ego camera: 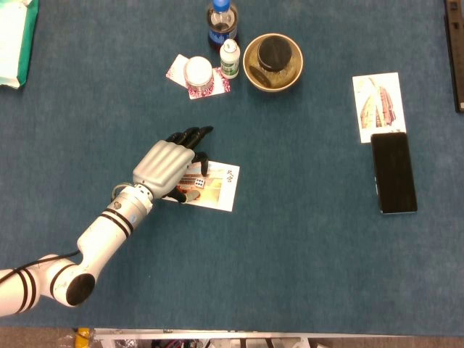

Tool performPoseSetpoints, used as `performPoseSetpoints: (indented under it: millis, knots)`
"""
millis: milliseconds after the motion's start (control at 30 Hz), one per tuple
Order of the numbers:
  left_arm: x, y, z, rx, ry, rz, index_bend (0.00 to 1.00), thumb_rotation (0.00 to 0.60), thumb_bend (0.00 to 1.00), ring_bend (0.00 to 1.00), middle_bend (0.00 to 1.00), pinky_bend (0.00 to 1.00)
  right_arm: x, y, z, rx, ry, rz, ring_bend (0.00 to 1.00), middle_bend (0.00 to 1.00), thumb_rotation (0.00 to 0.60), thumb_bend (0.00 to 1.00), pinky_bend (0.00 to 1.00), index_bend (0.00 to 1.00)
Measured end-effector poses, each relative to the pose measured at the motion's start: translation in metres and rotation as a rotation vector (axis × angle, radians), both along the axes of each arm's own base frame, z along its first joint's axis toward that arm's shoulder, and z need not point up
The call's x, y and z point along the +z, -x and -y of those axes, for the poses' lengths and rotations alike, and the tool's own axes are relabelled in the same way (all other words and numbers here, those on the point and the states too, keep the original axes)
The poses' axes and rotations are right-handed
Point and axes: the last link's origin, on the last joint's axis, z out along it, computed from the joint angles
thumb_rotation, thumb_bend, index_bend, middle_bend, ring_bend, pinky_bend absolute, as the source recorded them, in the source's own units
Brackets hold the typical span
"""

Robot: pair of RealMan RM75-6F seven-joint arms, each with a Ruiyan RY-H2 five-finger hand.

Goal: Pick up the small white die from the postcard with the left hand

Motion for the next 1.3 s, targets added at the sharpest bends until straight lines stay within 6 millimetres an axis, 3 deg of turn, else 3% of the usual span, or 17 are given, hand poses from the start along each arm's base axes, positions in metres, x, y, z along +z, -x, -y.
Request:
performPoseSetpoints:
  millis: [1300]
  knots:
    - [-0.0074, 0.0005, -0.0042, 0.026, 0.02, -0.002, 0.53, 0.6, 0.23, 0.0, 0.0, 0.14, 0.0034, 0.0075, -0.0059, -0.03, 0.015, 0.01, 0.21, 0.26, 0.6, 0.0, 0.32, 0.35]
